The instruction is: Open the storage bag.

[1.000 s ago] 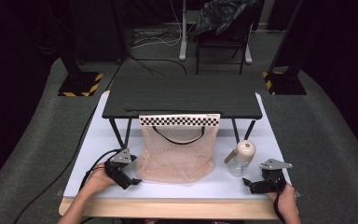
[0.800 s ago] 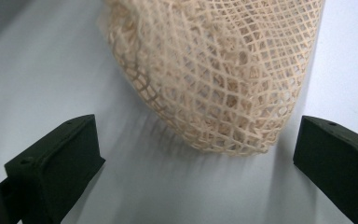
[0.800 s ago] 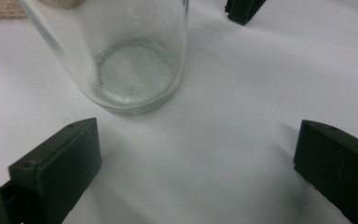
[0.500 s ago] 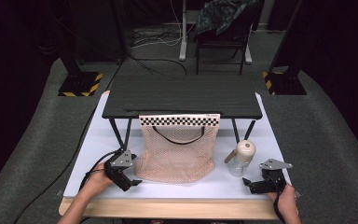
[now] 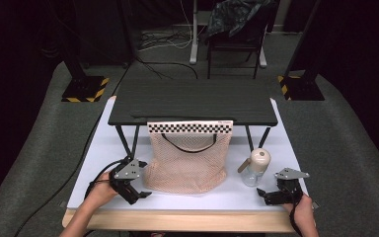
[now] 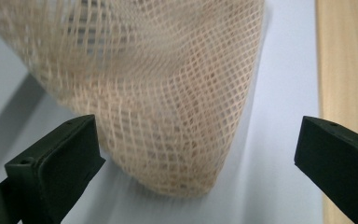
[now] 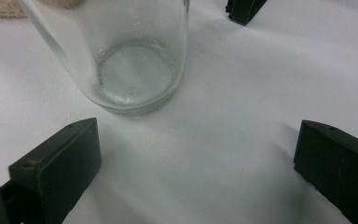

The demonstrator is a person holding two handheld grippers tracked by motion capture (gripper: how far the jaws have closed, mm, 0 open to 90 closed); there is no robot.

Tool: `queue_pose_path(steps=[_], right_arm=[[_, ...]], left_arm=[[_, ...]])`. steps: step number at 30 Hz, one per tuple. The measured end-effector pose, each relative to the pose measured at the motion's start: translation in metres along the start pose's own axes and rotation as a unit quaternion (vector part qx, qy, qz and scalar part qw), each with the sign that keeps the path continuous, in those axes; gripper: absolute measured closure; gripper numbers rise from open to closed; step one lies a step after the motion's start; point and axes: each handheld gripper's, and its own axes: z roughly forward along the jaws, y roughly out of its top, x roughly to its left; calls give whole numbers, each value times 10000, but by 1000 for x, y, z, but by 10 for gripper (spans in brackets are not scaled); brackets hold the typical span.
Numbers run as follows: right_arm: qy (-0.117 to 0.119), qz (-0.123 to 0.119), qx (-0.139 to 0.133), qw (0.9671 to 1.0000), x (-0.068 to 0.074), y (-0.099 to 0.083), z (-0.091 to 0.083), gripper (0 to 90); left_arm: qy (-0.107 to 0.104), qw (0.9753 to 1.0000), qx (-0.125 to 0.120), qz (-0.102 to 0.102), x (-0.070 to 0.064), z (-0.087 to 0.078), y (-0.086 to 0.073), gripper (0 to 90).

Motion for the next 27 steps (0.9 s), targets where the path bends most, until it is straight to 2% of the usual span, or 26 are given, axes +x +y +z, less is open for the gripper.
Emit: queue_pose_path(steps=[5,10,14,18,20,23,27], right_arm=[[-13,-4,-21,10000,0,-1,0,0],[14,-2,2,10000,0,0,0,0],[-5,-3,-26,10000,0,-1,0,0],[-36,4,-47,10000,1,-1,0,0],[-34,6,-46,10000,1,-1,0,0],[-44,18,-53,10000,1,-1,0,0],[-53,26,-52,10000,1,-1,0,0]], left_arm=[[-64,9997,-133,173,-2,-4,13,1],[-120,9992,-166,346,-3,-5,22,1],[-218,9989,-186,359,-2,-3,27,1],[-268,9984,-170,478,-4,0,34,1],[-191,9977,-214,615,-6,-1,39,4],[-285,9973,-310,605,-6,-1,44,4],[-287,9968,-291,693,-7,0,48,4]])
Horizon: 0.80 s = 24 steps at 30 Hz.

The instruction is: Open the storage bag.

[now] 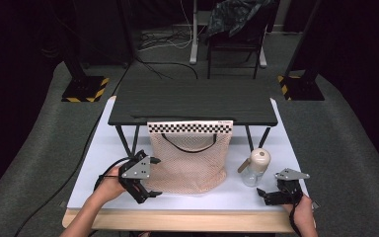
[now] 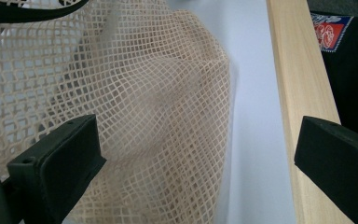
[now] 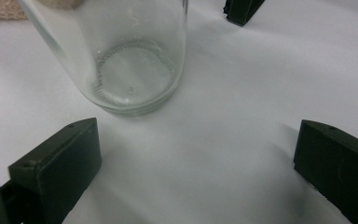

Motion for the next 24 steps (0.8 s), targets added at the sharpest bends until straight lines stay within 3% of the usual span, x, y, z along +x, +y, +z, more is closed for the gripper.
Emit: queue_pose_path(steps=[10,18,24], right_arm=[[21,1,17,10000,0,1,0,0],[3,-3,4,10000,0,0,0,0],[-3,2,1,10000,0,0,0,0]], left_arm=[[-41,9999,-61,79,7,3,13,4],[-44,9996,43,283,8,9,26,4],[-62,9993,-20,357,11,10,34,4]])
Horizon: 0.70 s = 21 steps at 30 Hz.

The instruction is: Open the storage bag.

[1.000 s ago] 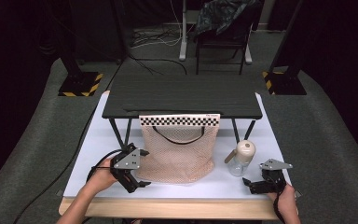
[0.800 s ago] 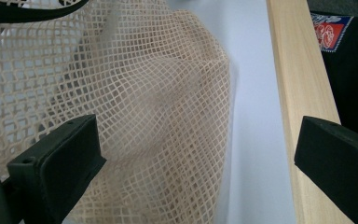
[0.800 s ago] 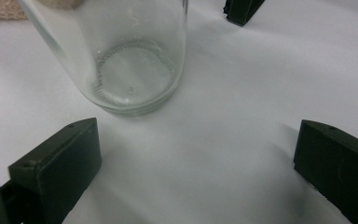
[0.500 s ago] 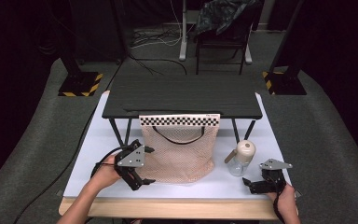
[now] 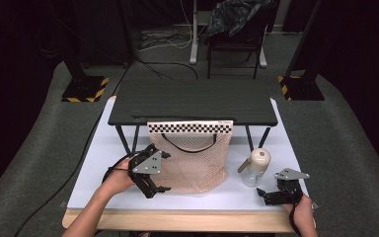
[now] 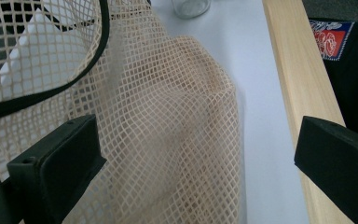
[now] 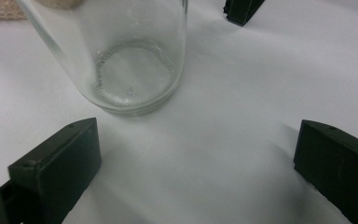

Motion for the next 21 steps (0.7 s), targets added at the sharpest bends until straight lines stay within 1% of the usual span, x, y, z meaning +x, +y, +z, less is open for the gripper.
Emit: queue_pose_path(steps=[4,7,10,19,21], right_arm=[[-1,3,-2,10000,0,0,0,0],[-2,4,-3,10000,0,0,0,0],[-3,4,-4,10000,0,0,0,0],[-5,5,-11,10000,0,0,0,0],[-5,5,-11,10000,0,0,0,0]], left_arm=[[3,10000,-50,57,2,2,6,4],[-14,9999,-110,41,6,3,8,4],[-6,9999,-99,23,9,7,10,4],[-3,9999,-81,144,14,15,22,5],[20,9999,-53,127,15,18,23,5]])
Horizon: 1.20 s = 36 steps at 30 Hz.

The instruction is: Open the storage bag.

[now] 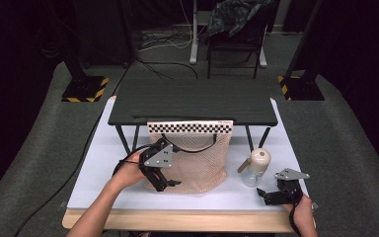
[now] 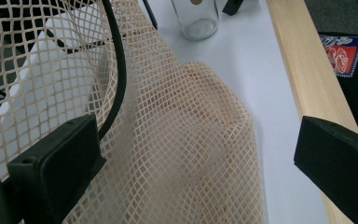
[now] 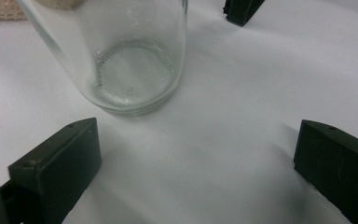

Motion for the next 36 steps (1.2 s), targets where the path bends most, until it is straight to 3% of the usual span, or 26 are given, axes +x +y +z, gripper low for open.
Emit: queue_pose_path(steps=[21,36], right_arm=[[-9,4,-9,10000,0,0,0,0],[-16,4,-13,10000,0,0,0,0]], left_arm=[[30,10000,60,-55,11,17,9,5],[-90,9996,210,-155,15,31,1,3]])
